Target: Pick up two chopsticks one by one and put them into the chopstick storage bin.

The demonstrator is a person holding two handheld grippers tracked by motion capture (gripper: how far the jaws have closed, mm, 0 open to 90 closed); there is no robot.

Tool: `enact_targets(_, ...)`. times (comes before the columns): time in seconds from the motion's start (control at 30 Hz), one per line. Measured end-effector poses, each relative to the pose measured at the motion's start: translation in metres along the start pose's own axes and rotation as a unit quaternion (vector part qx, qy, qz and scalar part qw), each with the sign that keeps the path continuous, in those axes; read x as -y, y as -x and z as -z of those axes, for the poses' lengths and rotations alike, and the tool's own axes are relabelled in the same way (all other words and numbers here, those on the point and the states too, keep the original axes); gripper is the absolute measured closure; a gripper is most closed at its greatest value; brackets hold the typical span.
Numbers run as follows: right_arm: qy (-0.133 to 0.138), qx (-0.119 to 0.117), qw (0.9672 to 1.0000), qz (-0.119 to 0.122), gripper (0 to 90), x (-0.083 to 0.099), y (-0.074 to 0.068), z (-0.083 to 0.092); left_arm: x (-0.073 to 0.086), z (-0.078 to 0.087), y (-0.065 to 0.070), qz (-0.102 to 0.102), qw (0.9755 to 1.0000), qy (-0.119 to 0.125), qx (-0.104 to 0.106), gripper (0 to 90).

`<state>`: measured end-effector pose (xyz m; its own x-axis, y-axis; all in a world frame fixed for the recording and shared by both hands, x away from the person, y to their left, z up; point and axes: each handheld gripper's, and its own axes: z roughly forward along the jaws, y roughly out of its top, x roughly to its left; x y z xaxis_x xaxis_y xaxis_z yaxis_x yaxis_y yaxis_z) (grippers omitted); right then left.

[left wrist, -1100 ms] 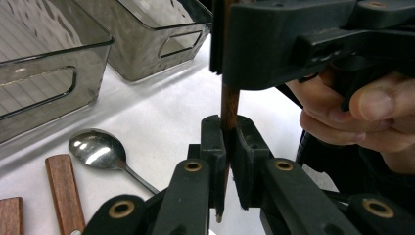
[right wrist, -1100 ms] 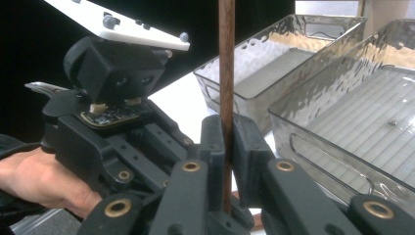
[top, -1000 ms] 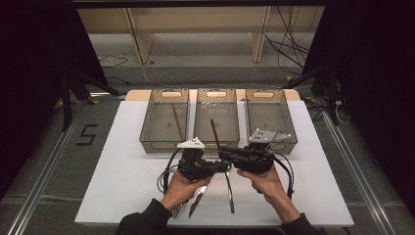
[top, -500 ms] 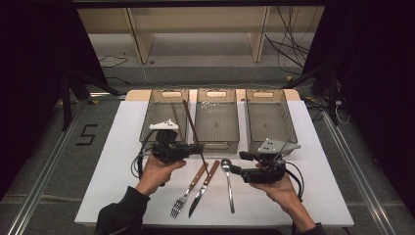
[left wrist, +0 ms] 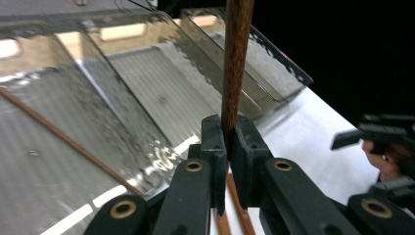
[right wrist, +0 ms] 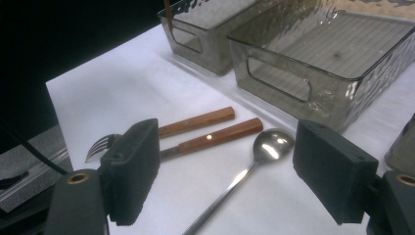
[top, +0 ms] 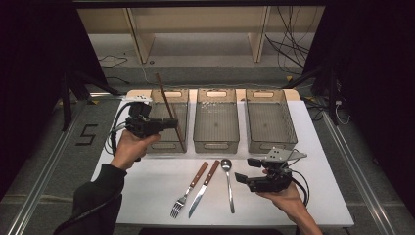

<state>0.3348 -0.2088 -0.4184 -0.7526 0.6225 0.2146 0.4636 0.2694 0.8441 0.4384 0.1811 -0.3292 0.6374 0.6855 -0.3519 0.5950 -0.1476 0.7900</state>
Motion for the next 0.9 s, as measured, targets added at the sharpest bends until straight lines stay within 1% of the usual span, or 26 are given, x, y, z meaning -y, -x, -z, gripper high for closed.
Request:
enact_targets(0.1,-0.001,0.000,1.0000,0.000,25.1,0.002,0.000,0.002,-0.011,0.005,-0.007,0.003,0.9999,0.001,-0.010,84.1)
enact_targets(0.2,-0.003,-0.001,1.0000,-0.002,23.5,0.004,-0.001,0.002,-0.020,0.006,-0.014,0.012,0.9997,0.001,-0.021,84.0)
enact_targets(0.3,-0.002,0.000,1.0000,-0.001,22.4,0.005,-0.002,0.003,-0.027,0.003,-0.023,0.025,0.9992,0.000,-0.030,84.0)
enact_targets(0.37,-0.002,0.001,1.0000,-0.002,21.8,0.006,-0.002,0.005,-0.029,-0.002,-0.030,0.037,0.9987,-0.003,-0.036,83.9)
enact_targets(0.47,0.005,0.001,1.0000,-0.001,21.1,0.007,-0.003,0.007,-0.030,-0.011,-0.039,0.052,0.9976,-0.012,-0.043,83.9)
enact_targets(0.6,0.014,0.008,0.9999,0.001,20.2,0.008,-0.004,0.011,-0.031,-0.024,-0.047,0.064,0.9965,-0.023,-0.049,83.8)
enact_targets(0.83,0.017,0.008,0.9998,0.000,20.3,0.010,-0.005,0.013,-0.027,-0.042,-0.062,0.095,0.9927,-0.039,-0.063,83.8)
enact_targets(0.9,0.017,0.009,0.9998,0.001,20.3,0.010,-0.005,0.013,-0.025,-0.046,-0.064,0.099,0.9919,-0.044,-0.067,83.8)
